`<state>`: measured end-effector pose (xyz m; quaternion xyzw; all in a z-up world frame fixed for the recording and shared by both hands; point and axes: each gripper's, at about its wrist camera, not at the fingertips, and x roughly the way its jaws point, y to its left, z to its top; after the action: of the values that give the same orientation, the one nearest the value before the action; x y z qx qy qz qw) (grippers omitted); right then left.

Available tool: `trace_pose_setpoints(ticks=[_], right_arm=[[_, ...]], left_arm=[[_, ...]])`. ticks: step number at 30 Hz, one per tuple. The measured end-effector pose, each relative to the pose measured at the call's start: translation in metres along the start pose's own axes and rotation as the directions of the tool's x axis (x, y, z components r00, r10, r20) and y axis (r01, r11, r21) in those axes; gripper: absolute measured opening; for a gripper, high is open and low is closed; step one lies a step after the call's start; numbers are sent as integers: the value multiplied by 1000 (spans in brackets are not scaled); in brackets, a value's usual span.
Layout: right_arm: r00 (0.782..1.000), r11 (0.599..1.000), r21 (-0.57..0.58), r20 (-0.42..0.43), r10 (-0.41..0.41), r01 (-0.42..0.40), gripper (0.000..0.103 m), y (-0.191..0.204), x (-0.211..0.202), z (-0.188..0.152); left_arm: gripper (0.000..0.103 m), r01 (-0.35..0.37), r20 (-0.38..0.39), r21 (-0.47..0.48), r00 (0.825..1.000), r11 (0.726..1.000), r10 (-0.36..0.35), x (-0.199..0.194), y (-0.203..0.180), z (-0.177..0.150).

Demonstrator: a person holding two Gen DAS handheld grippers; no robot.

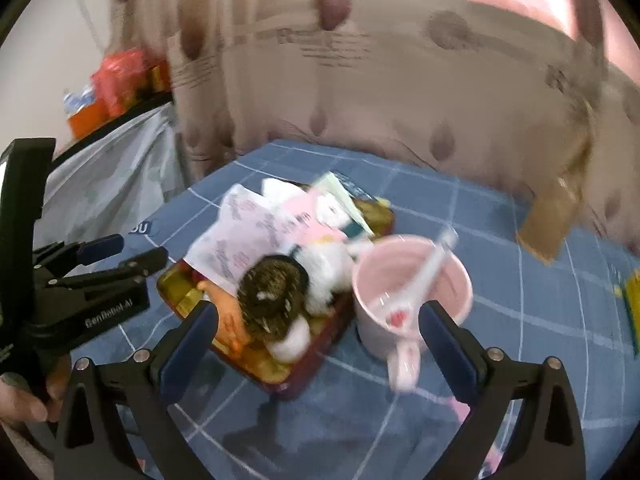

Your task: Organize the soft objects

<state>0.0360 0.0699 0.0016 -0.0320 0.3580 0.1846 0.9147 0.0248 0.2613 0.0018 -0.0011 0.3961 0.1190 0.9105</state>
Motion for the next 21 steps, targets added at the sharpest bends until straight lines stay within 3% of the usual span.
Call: trace_pose_setpoints(ticks=[6,21], right_arm=[[998,997,48,-13,-67,68,99,-6,-1,-20],[997,997,42,-36,-68,69,99,-3,5,-23]], left_arm=[[60,11,0,8,1000,1000,-11,-2,-5,0],[60,17,-2,18,1000,1000,-17,-3,-10,-1]])
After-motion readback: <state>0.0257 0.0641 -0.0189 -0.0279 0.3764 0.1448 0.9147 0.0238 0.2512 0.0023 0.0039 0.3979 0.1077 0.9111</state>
